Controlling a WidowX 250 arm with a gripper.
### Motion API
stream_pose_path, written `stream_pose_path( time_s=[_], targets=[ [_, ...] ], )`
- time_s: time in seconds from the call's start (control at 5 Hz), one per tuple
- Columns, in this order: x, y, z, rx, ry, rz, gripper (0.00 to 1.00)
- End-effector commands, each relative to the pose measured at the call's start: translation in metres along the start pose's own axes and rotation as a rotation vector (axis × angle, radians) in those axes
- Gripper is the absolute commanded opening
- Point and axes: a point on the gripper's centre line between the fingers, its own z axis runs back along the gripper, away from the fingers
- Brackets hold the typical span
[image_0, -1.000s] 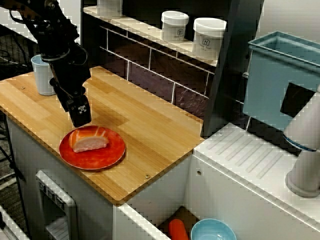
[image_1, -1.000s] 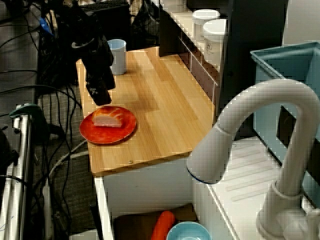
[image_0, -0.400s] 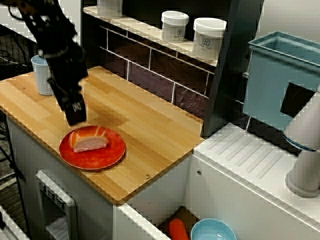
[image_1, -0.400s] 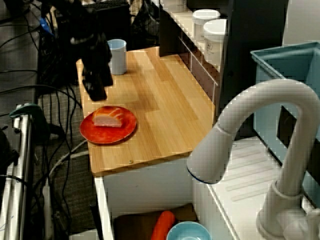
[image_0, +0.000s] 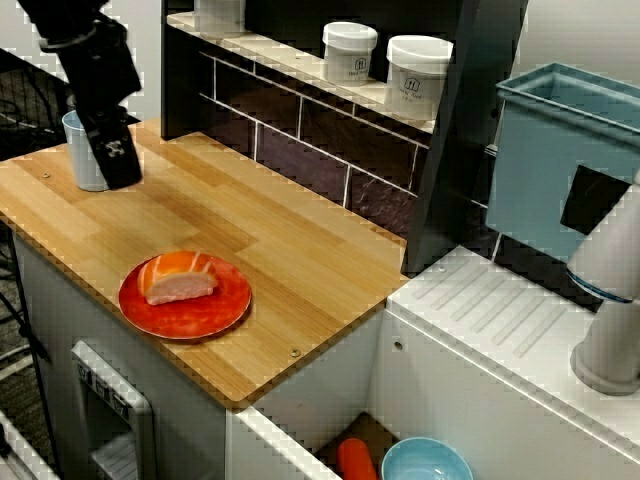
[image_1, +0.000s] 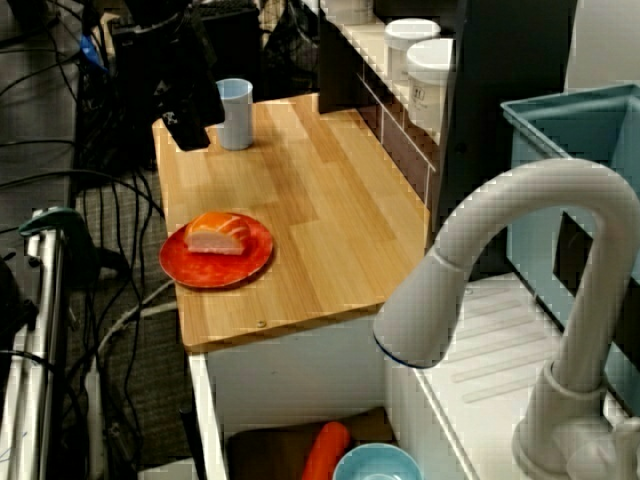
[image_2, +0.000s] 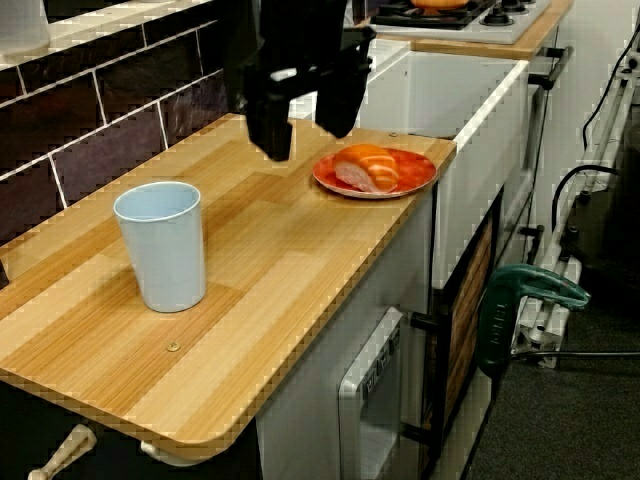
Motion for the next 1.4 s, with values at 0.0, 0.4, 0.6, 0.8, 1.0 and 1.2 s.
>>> stream_pose_path(
  time_s=[0.0, 0.4, 0.6, 0.8, 1.0, 1.2],
  targets=[
    [0.003, 0.056, 0.016, -0.02, -0.036, -0.071, 1.0],
    [0.01, 0.07, 0.04, -0.026, -0.031, -0.009, 1.0],
    [0.009, 0.075, 0.039, -0.024, -0.029, 0.005, 1.0],
    [0.008, 0.076, 0.036, -0.01, -0.027, 0.012, 1.0],
    [0.007, 0.08, 0.036, 0.002, -0.026, 0.021, 1.0],
    [0.004, 0.079, 0.029, 0.009, -0.016, 0.018, 1.0]
  ],
)
